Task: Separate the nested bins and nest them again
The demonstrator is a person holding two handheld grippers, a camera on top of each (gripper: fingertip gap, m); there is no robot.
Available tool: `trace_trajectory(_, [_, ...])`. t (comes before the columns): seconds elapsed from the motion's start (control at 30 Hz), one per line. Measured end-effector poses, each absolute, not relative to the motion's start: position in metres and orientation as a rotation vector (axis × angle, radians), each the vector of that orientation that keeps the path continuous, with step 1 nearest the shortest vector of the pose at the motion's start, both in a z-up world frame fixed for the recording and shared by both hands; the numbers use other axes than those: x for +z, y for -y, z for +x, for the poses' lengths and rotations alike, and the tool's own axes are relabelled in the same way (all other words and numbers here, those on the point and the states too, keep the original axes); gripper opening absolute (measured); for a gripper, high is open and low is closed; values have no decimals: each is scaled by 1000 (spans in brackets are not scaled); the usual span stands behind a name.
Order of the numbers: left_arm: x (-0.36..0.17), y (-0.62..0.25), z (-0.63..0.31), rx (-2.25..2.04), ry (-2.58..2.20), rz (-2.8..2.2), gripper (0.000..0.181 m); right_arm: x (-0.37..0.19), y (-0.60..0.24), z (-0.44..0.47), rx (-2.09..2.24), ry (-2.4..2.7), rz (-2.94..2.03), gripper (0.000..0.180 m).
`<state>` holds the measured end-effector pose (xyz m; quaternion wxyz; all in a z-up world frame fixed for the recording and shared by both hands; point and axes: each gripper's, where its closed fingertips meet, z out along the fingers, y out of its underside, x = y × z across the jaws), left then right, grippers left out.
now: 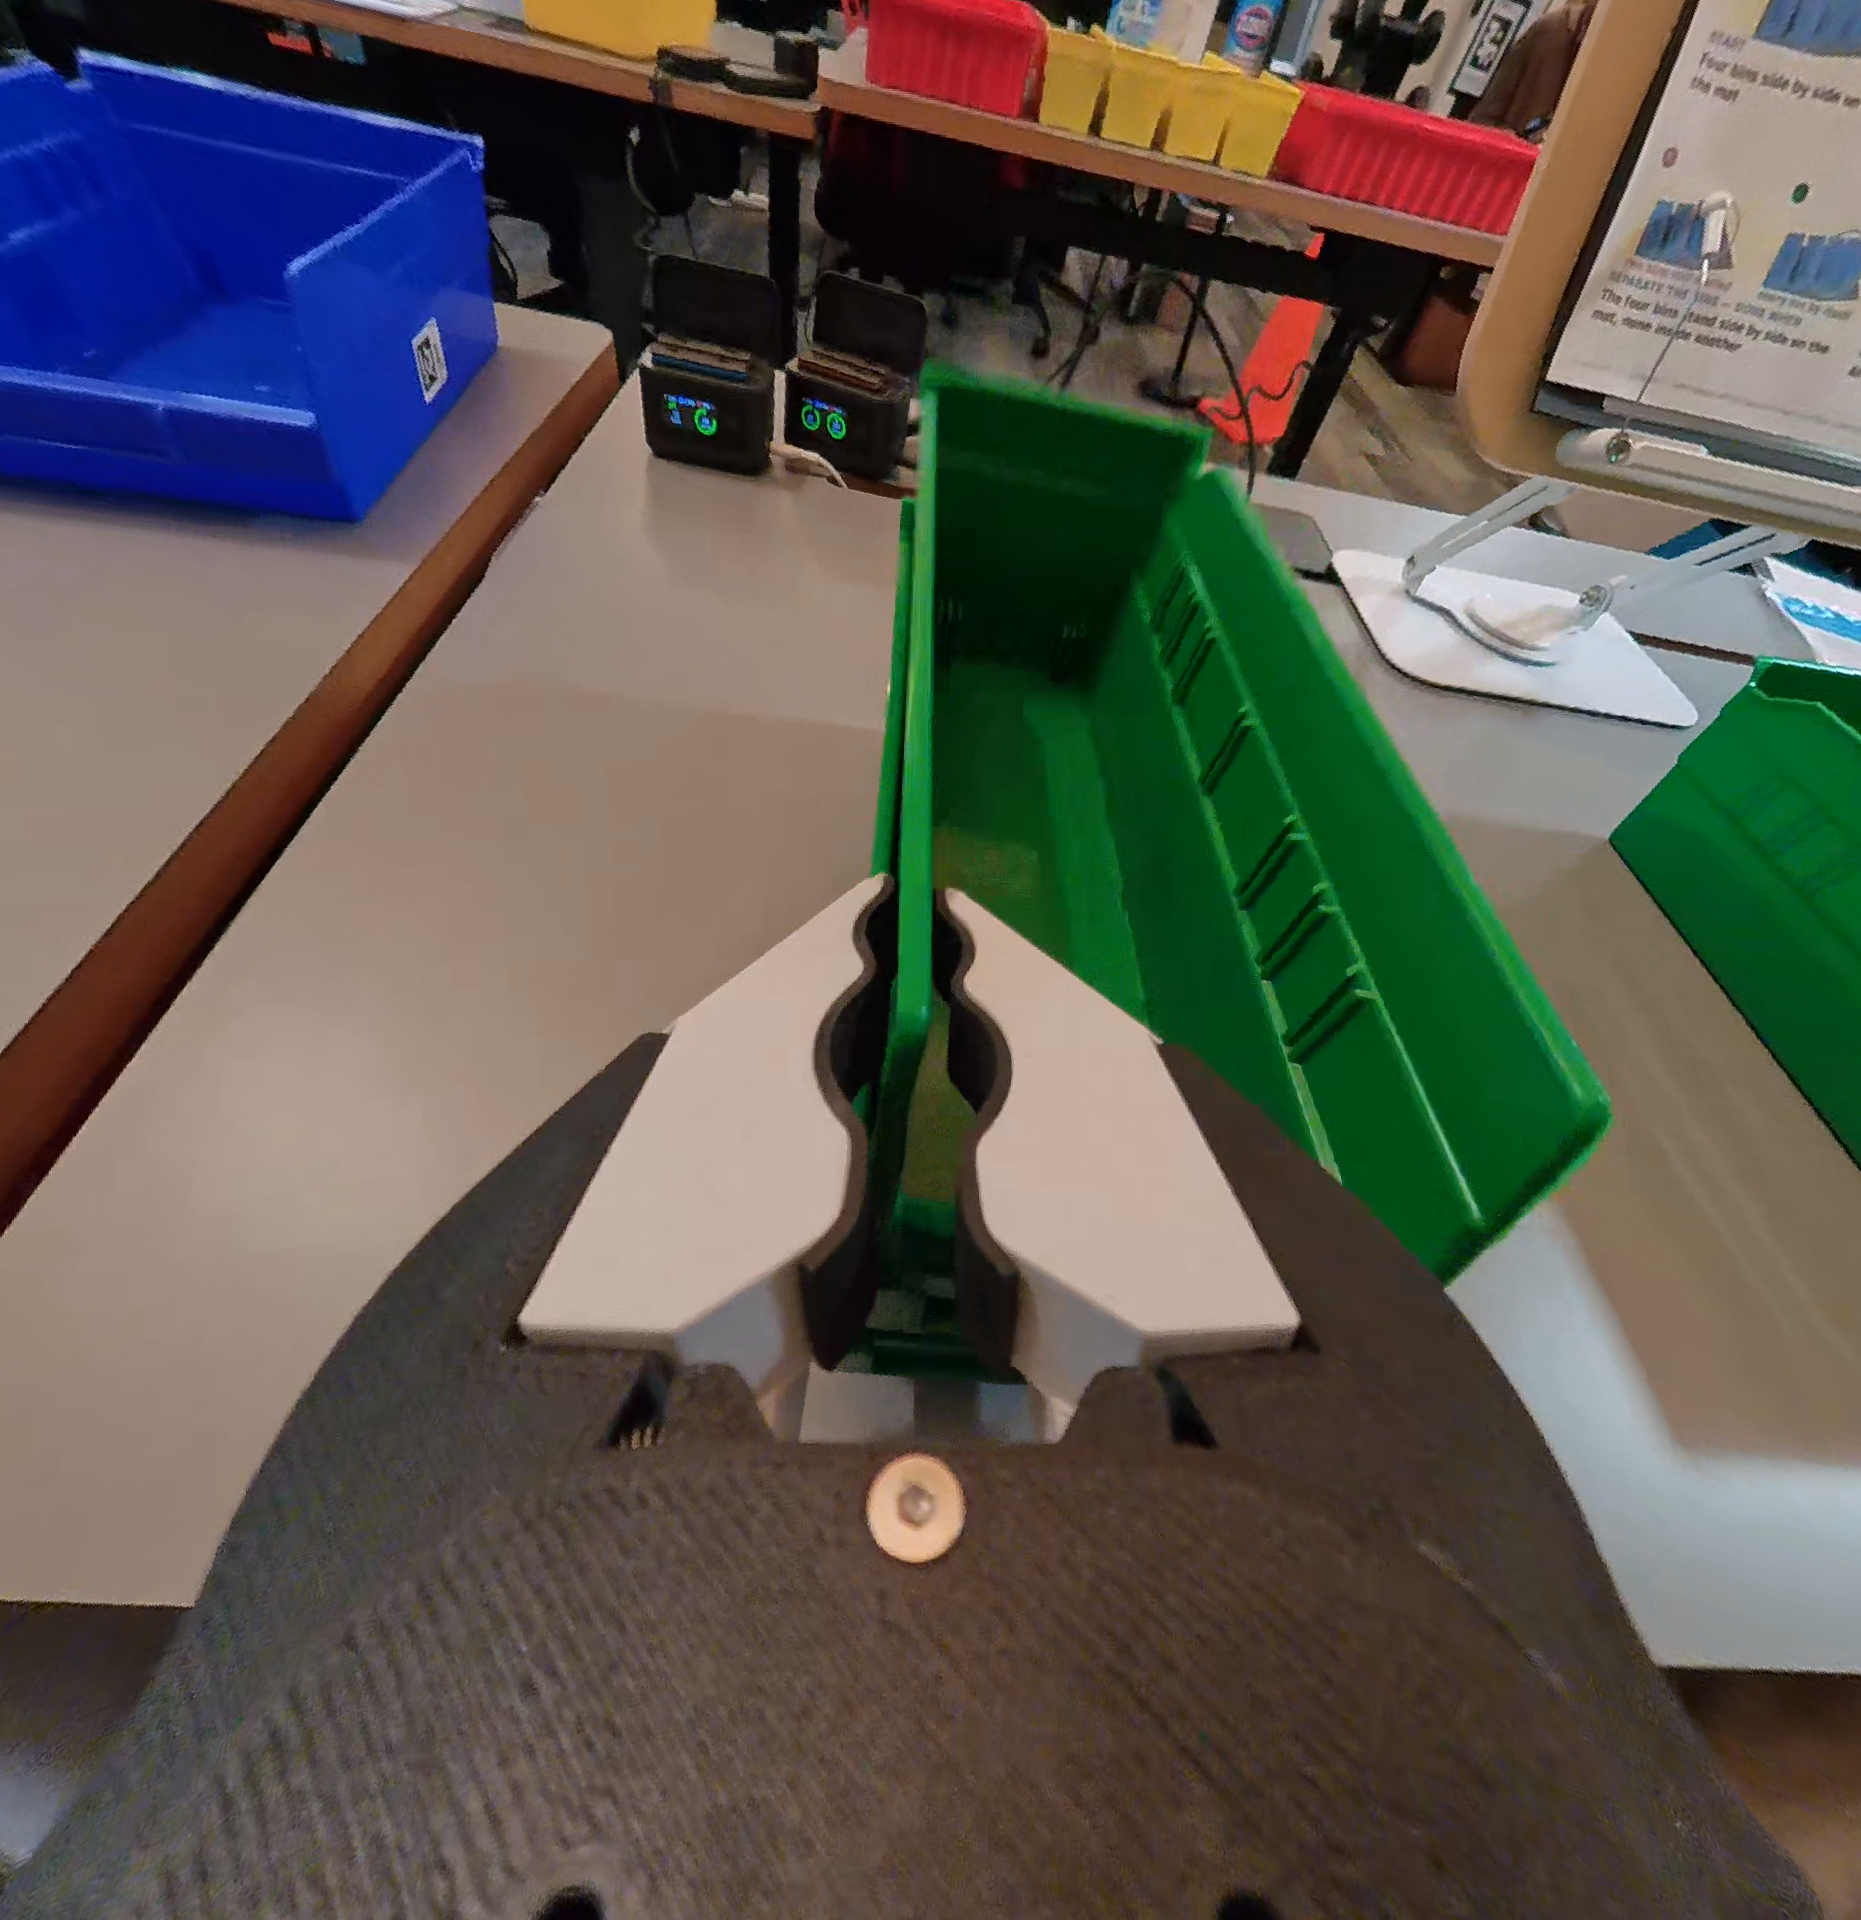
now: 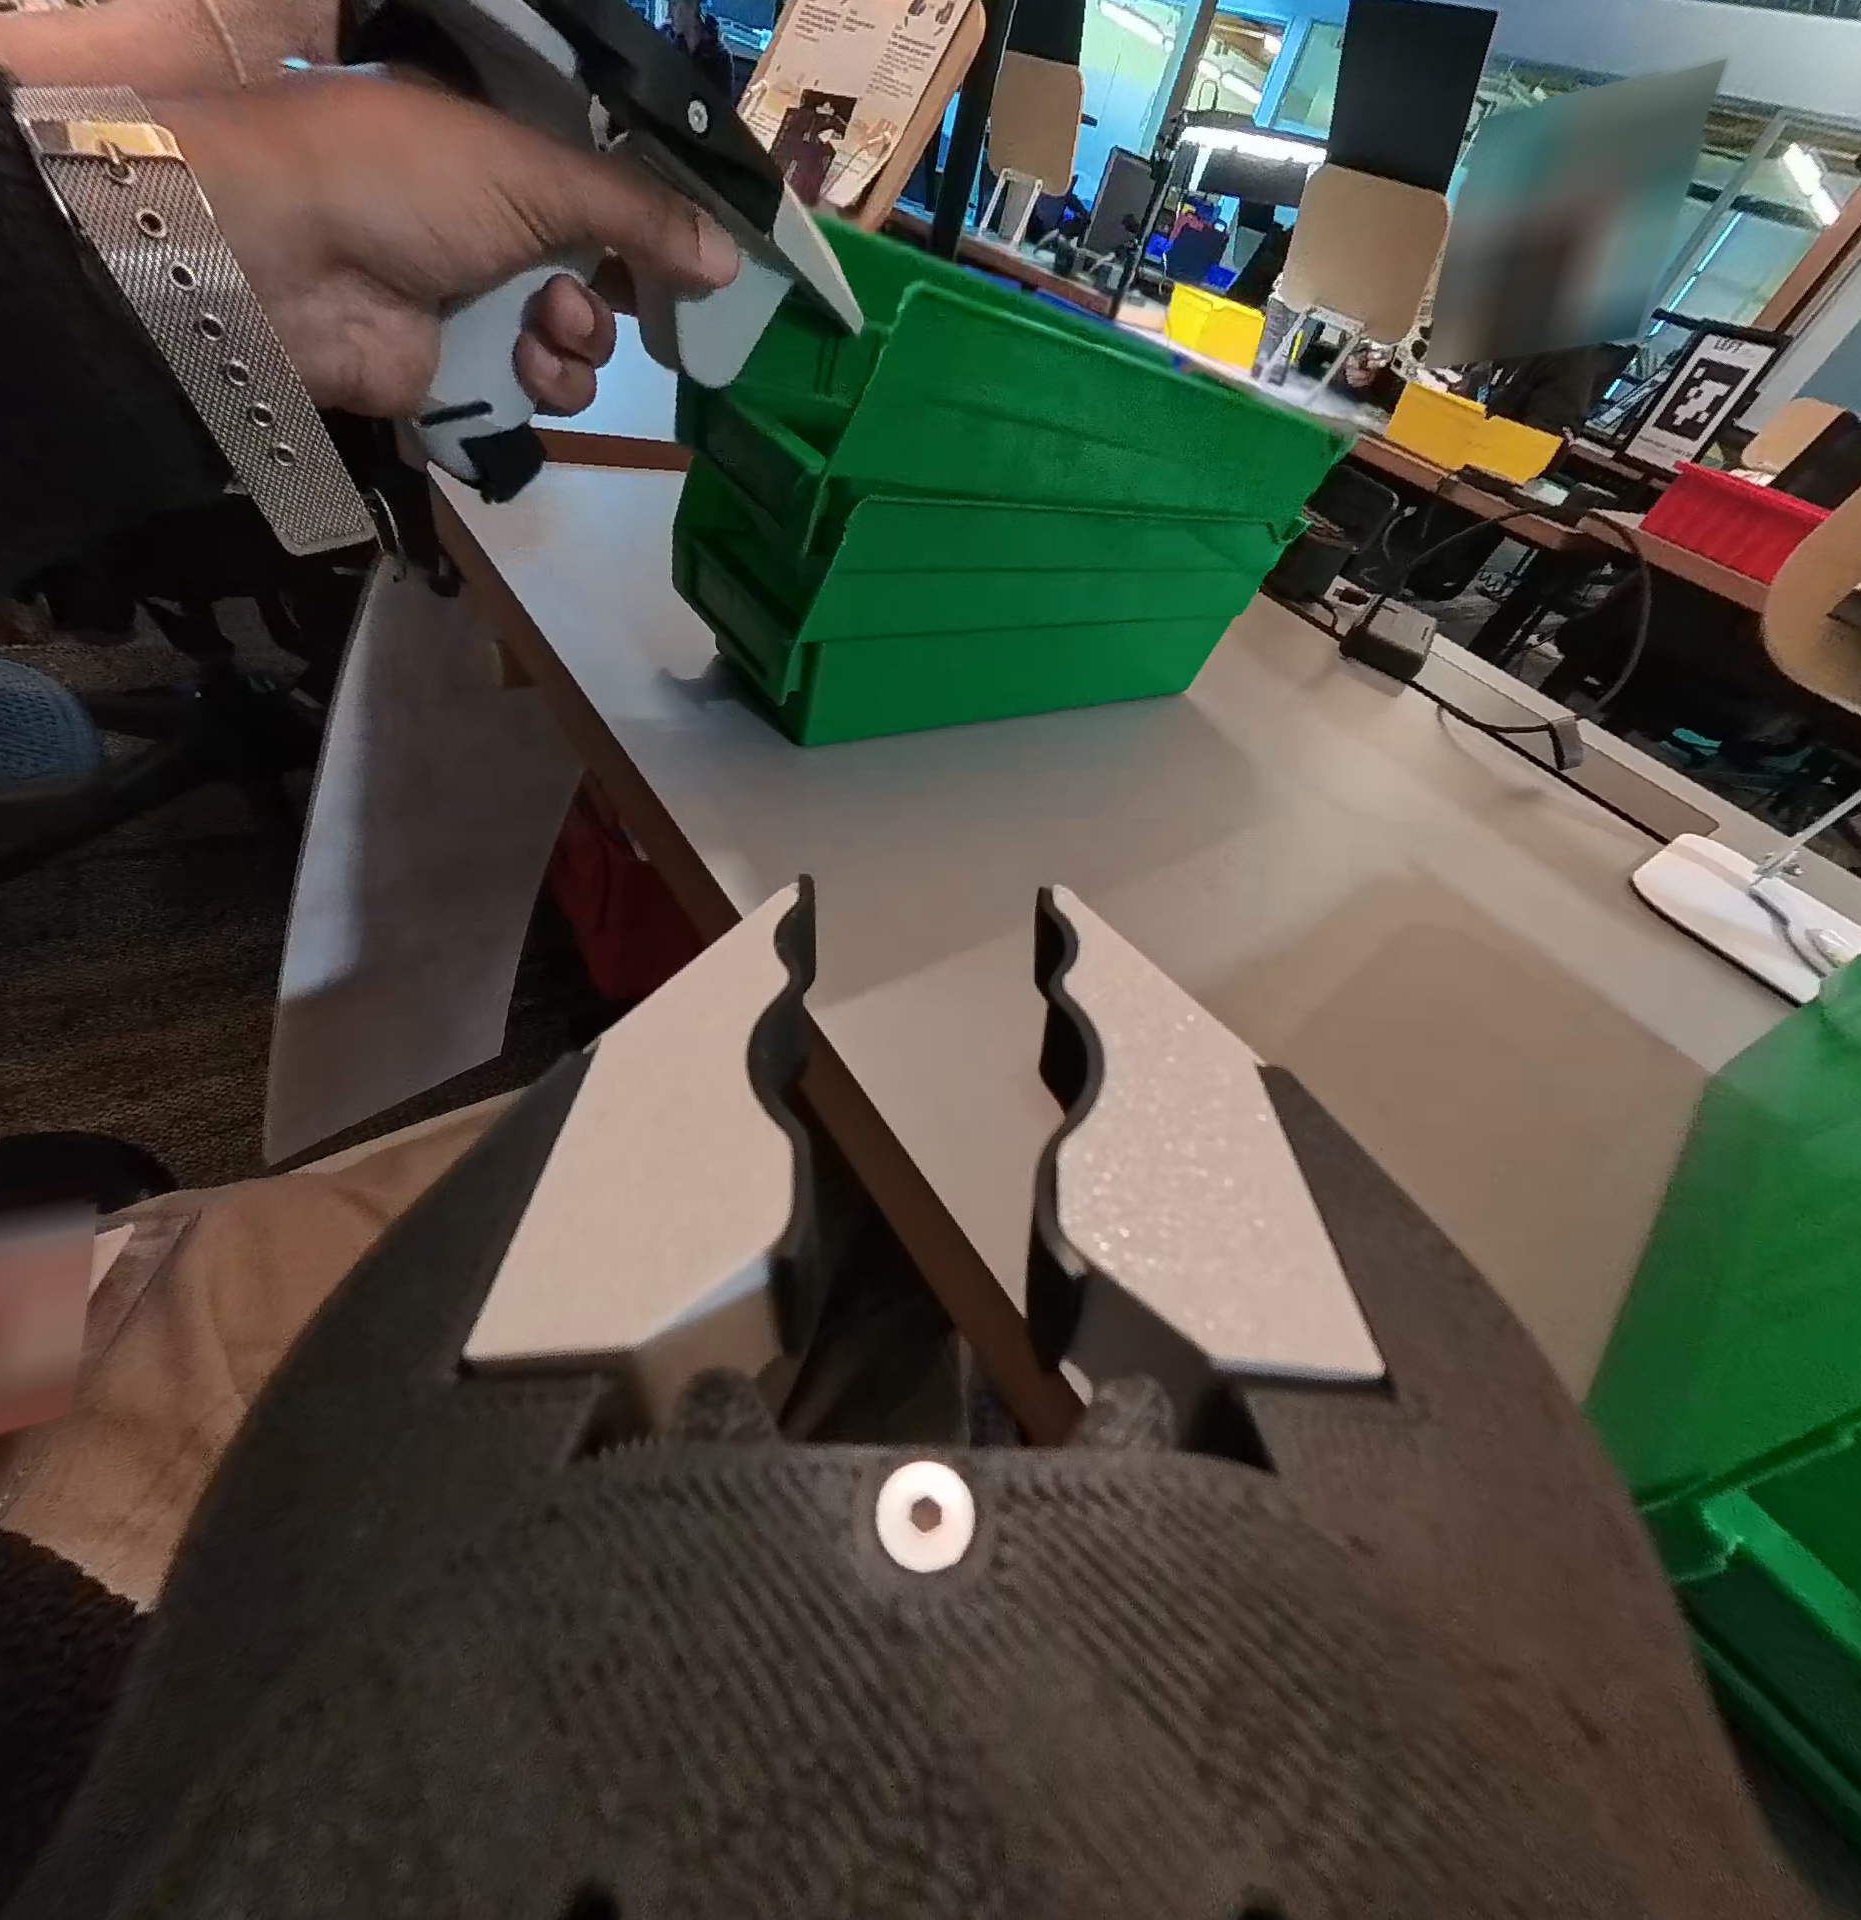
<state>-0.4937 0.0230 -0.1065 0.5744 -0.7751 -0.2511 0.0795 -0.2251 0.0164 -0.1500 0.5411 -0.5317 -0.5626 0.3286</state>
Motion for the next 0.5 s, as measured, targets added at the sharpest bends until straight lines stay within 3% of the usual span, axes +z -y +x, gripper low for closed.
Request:
trace_trajectory(0.33, [-108, -21, -493, 271, 542, -1789, 11, -151, -15, -225, 776, 1347, -1252, 40])
trace_trajectory(0.5, [-105, -19, -495, 230, 575, -1728, 0, -151, -15, -225, 774, 1350, -1250, 40])
